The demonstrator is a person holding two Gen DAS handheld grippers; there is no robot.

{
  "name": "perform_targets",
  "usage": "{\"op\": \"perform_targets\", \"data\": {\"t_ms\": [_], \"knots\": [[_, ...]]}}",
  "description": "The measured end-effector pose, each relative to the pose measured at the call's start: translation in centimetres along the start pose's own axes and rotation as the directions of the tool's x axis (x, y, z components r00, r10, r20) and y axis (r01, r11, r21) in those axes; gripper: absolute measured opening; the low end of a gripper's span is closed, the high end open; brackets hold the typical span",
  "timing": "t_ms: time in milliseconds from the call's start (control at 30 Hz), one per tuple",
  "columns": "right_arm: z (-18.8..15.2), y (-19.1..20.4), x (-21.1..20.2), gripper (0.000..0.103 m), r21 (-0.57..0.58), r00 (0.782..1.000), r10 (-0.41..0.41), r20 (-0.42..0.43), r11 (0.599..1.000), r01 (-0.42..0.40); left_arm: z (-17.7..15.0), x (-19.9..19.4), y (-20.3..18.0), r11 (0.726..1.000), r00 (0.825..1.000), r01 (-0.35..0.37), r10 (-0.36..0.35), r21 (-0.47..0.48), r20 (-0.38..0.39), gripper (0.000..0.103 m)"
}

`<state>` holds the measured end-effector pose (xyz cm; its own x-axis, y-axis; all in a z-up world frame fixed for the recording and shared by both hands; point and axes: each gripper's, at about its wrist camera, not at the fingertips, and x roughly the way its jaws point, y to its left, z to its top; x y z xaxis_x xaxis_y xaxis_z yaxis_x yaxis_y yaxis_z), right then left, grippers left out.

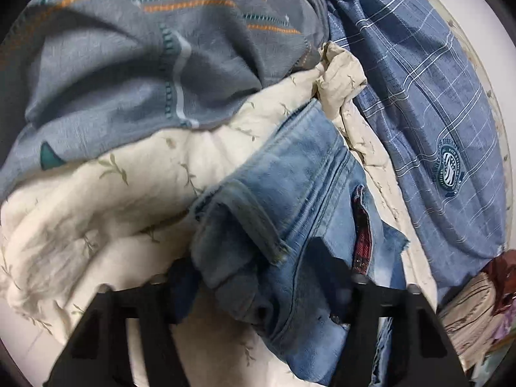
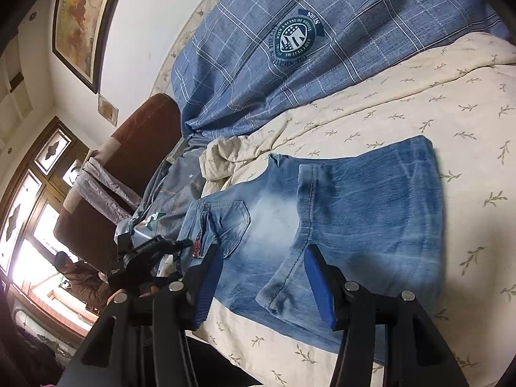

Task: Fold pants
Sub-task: 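Move the left tool to the jeans waistband and close on it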

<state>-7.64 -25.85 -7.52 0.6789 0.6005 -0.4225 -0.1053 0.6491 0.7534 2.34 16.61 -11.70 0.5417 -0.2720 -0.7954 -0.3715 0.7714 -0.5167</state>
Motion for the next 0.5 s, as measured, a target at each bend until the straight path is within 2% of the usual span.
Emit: {"op": "perform_targets", "data": {"t_ms": [100,233,267,300,333,367,467,500], "knots": [[0.1,0.0,-0.4,0.055,-0.004,1.000,0.001,0.013,1.000,-0.001,0.1,0.0,-0.1,1.000,1.000,-0.005,0.005,0.024,0.012,0.053],[0.2,-0.1,-0.5,0.055,0.002,1.000,-0.002,0.016,1.000,0.002,0.0,-0.3,-0.4,0.999,0.998,-0.003,0.000,0.048,0.058,0.054],[0.2,-0.1,-0.5,0.055,0.004,1.000,-0.003,0.016,1.000,0.003,0.0,-0.1,-0.3,0.999,0.998,-0.007,0.004,0.042,0.060,0.057],[0.2,0.0,-0.5,0.055,0.004,1.000,-0.003,0.018,1.000,0.003,0.1,0.2,0.1,1.000,0.999,-0.005,0.004,0.023,0.053,0.068],[0.2,0.0,-0.6,0.055,0.001,1.000,-0.003,0.020,1.000,0.003,0.1,0.6,0.5,1.000,0.999,0.008,-0.008,-0.001,0.045,0.073],[0.2,0.1,-0.7,0.055,-0.003,1.000,-0.004,0.023,1.000,0.004,0.2,0.8,0.7,0.999,0.999,0.029,-0.028,-0.027,0.041,0.074],[0.2,0.2,-0.9,0.055,-0.010,1.000,-0.004,0.026,1.000,0.005,0.1,0.7,0.0,1.000,0.998,0.015,-0.016,0.015,0.065,0.071],[0.2,0.2,-1.0,0.055,-0.010,1.000,-0.006,0.029,1.000,0.007,0.0,0.6,-0.2,0.999,0.997,-0.001,-0.001,0.032,0.074,0.060]]}}
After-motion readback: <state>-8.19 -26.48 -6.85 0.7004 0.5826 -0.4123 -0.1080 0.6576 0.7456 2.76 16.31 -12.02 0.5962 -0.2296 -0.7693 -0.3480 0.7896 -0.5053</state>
